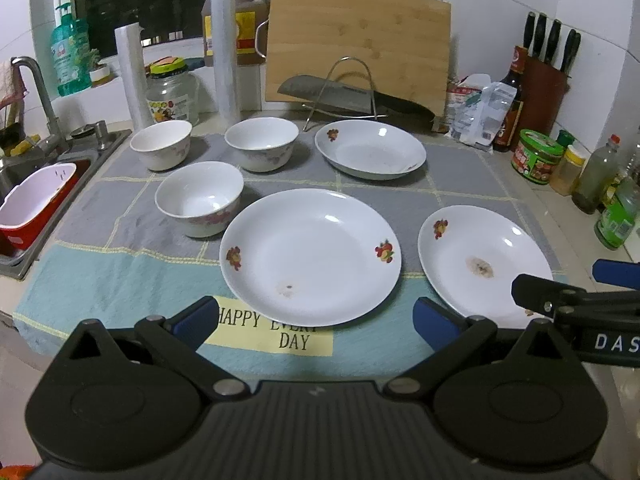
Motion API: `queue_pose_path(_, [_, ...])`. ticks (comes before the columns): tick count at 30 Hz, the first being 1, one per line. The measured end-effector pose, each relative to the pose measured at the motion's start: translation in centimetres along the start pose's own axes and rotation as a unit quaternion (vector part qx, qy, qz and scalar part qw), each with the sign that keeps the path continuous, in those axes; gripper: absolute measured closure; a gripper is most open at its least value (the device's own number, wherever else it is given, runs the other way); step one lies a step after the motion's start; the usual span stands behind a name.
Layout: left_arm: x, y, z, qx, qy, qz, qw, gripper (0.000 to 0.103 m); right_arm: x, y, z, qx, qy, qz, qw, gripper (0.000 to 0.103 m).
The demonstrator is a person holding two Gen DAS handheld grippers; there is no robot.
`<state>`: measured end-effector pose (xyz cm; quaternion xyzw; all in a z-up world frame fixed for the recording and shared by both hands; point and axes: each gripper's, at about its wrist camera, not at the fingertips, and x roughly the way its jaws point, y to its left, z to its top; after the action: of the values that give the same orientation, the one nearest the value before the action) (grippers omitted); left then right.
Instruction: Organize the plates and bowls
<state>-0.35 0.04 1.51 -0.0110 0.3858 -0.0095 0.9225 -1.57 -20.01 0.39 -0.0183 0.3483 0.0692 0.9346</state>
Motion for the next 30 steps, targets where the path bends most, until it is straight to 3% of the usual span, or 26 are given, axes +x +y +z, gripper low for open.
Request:
queue_pose_path(9, [-0.5, -0.8, -0.4, 0.016, -0.013, -0.007, 0.9998, 0.001, -0.6, -1.1, -0.2, 0.005, -0.014, 0.015, 1.000, 0.000])
queue_pose_path(16, [-0.4, -1.7, -0.8, 0.034, -0.022, -0.046, 0.9981, 0.001, -1.5, -2.6, -0.3, 0.017, -0.038, 0.026, 0.999, 0.000])
queue_pose_path(30, [3.6, -5.4, -2.7, 0.109, -0.012, -0.140, 0.9841, 0.001, -0.7, -6.3, -1.4, 0.076, -0.032, -0.034, 0.996, 0.000])
